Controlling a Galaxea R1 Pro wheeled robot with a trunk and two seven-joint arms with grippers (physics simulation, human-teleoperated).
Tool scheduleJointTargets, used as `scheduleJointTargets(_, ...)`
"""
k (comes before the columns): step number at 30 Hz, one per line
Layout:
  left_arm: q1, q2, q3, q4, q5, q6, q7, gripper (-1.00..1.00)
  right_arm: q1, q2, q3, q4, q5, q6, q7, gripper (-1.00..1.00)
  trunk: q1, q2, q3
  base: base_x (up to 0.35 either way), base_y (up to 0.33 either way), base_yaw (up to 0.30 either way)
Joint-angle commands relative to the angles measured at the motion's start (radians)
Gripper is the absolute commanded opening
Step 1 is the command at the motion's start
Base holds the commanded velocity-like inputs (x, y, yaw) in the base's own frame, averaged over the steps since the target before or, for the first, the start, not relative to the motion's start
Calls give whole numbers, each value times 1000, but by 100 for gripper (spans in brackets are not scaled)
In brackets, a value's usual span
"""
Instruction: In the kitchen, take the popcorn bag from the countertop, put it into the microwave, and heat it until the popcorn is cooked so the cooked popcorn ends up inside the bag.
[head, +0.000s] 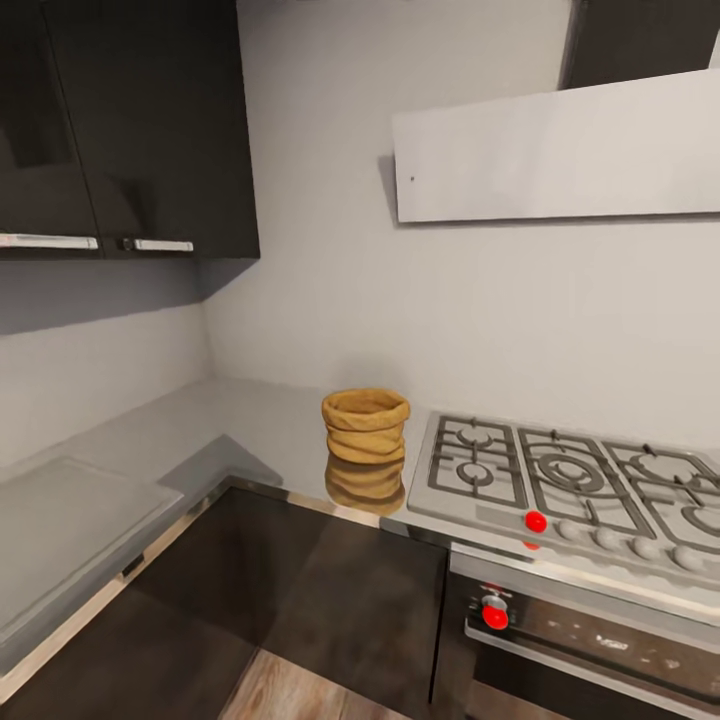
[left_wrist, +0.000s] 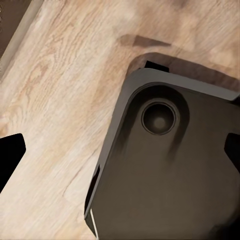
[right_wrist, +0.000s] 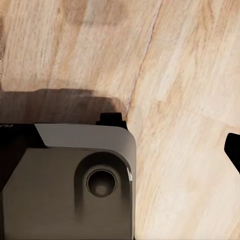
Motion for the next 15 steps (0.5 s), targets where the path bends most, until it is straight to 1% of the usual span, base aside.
scheduleJointTargets(1, 0, 0, -1, -1, 4, -2, 2, 100, -1, 0, -4, 3, 5, -6, -1, 100, -4, 7, 2, 0, 0, 0)
scheduleJointTargets(15, 0, -3, -1, -1, 2, -1, 2, 100, -1, 2, -7, 3, 0, -4, -1, 100, -58, 105, 46, 0, 0, 0)
